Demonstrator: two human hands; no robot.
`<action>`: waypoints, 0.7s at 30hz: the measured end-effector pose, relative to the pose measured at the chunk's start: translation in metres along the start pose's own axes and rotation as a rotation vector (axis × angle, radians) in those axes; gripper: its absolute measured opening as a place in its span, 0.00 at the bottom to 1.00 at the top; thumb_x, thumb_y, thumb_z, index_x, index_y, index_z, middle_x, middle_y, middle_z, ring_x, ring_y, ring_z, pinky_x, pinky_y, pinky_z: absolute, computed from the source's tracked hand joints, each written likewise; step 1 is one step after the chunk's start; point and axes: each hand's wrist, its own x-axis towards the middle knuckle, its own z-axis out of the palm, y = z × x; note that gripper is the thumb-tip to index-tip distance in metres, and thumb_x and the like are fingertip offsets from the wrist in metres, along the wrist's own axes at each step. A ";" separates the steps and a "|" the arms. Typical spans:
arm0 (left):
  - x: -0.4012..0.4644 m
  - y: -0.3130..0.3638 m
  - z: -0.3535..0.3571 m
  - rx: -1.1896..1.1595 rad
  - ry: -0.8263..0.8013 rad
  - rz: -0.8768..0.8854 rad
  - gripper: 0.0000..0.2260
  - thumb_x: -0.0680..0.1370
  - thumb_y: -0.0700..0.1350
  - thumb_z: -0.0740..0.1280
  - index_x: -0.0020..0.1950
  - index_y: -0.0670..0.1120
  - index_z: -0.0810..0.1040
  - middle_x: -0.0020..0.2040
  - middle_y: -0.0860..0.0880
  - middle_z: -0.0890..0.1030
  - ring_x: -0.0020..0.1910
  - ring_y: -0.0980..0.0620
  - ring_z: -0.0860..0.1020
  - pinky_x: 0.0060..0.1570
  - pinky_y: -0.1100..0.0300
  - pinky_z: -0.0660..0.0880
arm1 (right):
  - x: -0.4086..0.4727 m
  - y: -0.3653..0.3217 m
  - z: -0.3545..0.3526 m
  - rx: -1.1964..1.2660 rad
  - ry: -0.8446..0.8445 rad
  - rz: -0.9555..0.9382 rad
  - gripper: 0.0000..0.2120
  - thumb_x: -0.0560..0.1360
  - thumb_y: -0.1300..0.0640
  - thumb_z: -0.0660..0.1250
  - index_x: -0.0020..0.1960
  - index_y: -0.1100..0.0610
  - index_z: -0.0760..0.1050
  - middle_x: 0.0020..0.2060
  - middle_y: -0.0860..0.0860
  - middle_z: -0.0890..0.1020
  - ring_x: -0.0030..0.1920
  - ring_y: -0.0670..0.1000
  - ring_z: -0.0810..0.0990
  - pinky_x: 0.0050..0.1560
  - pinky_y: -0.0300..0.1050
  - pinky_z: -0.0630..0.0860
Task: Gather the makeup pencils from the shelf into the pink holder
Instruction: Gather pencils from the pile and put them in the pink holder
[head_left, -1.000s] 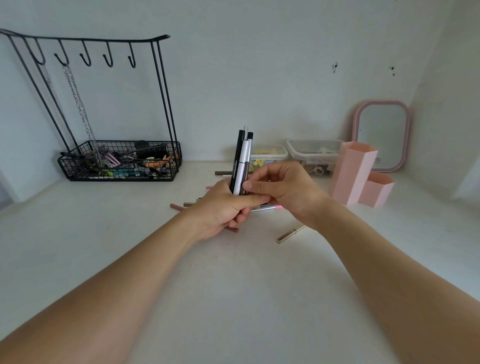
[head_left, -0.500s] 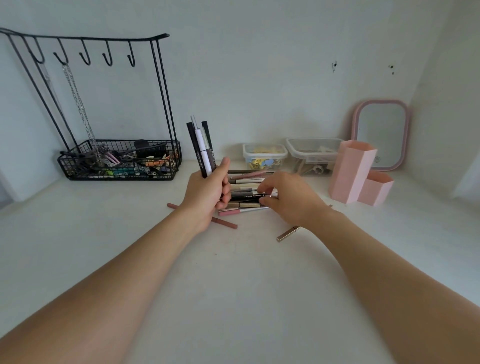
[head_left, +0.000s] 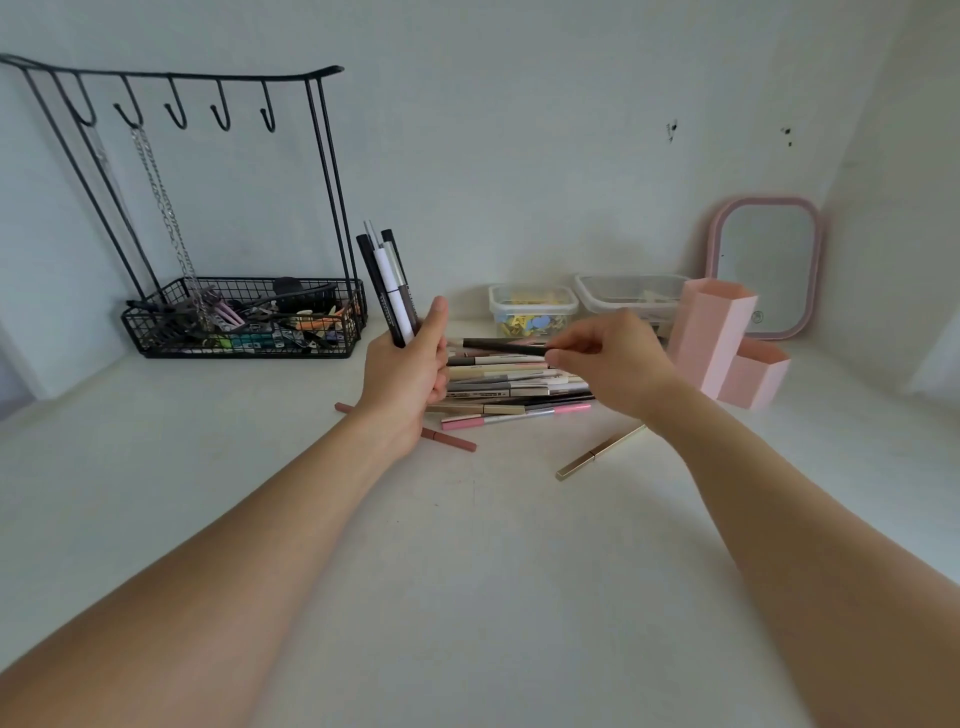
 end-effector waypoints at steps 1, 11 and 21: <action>0.000 0.000 0.000 -0.021 -0.005 0.007 0.19 0.79 0.58 0.70 0.35 0.49 0.69 0.24 0.56 0.65 0.23 0.56 0.62 0.23 0.64 0.58 | 0.001 0.000 -0.001 0.079 0.015 0.050 0.03 0.74 0.57 0.73 0.47 0.54 0.85 0.35 0.47 0.83 0.33 0.43 0.77 0.35 0.29 0.71; -0.007 0.003 0.009 -0.190 -0.144 0.001 0.16 0.66 0.56 0.77 0.40 0.49 0.74 0.27 0.55 0.64 0.27 0.55 0.60 0.24 0.64 0.55 | -0.013 -0.025 0.016 0.988 -0.304 0.373 0.08 0.78 0.62 0.67 0.53 0.66 0.81 0.35 0.51 0.78 0.32 0.44 0.71 0.29 0.33 0.66; -0.011 -0.003 0.013 0.023 -0.186 0.035 0.14 0.74 0.47 0.77 0.36 0.48 0.74 0.26 0.52 0.67 0.23 0.55 0.65 0.23 0.65 0.62 | -0.027 -0.034 0.029 0.648 -0.384 0.149 0.02 0.72 0.62 0.74 0.43 0.62 0.84 0.34 0.56 0.76 0.31 0.46 0.66 0.30 0.37 0.61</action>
